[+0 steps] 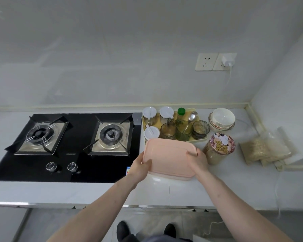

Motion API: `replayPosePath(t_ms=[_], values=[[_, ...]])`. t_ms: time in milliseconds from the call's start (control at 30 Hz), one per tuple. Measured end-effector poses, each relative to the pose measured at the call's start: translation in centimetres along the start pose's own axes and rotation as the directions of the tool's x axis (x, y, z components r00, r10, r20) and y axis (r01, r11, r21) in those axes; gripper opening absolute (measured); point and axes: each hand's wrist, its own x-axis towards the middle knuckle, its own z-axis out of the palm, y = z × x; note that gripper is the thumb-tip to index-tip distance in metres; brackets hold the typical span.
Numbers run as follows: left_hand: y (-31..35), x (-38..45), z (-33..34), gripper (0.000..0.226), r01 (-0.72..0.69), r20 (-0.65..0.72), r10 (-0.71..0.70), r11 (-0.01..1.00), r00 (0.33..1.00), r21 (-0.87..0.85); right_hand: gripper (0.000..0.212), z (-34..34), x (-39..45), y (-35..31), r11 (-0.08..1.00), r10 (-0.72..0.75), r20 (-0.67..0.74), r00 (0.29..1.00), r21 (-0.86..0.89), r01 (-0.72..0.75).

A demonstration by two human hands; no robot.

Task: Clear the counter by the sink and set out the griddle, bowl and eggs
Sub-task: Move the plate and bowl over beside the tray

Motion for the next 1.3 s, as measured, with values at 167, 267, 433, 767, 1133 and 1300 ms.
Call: replayPosePath(t_ms=[167,267,433,767,1133,1300], values=[[-0.3,0.0,-0.1,0.050,0.015,0.045,-0.016,1.000,0.999,0.019,0.037,0.4,-0.8,0.6,0.993,-0.114,-0.016,0.993,-0.030,0.113],[-0.4,0.4,-0.4,0.050,0.022,0.053,-0.022,1.000,0.998,-0.006,0.036,0.0,-1.3,0.2,0.994,-0.105,-0.009,0.994,-0.016,0.105],[-0.6,-1.0,-3.3,0.054,-0.023,0.045,0.022,1.000,0.999,0.009,0.054,-0.8,-4.8,-1.8,0.971,-0.239,-0.160,0.958,-0.067,0.231],[-6.4,-11.1,-20.7,0.032,-0.267,-0.308,0.288,0.958,0.907,0.110,0.043,11.2,-16.9,-11.8,0.785,-0.570,0.446,0.690,0.046,0.618],[-17.3,-25.2,-36.1,0.026,-0.223,-0.778,0.172,0.974,0.604,0.042,0.043,28.9,-33.1,-19.4,0.598,-0.569,0.802,0.184,0.250,0.761],[-22.1,-31.4,-39.0,0.028,-0.188,-0.895,0.025,0.980,0.445,-0.066,0.041,34.1,-40.4,-21.3,0.511,-0.491,0.870,-0.054,0.337,0.791]])
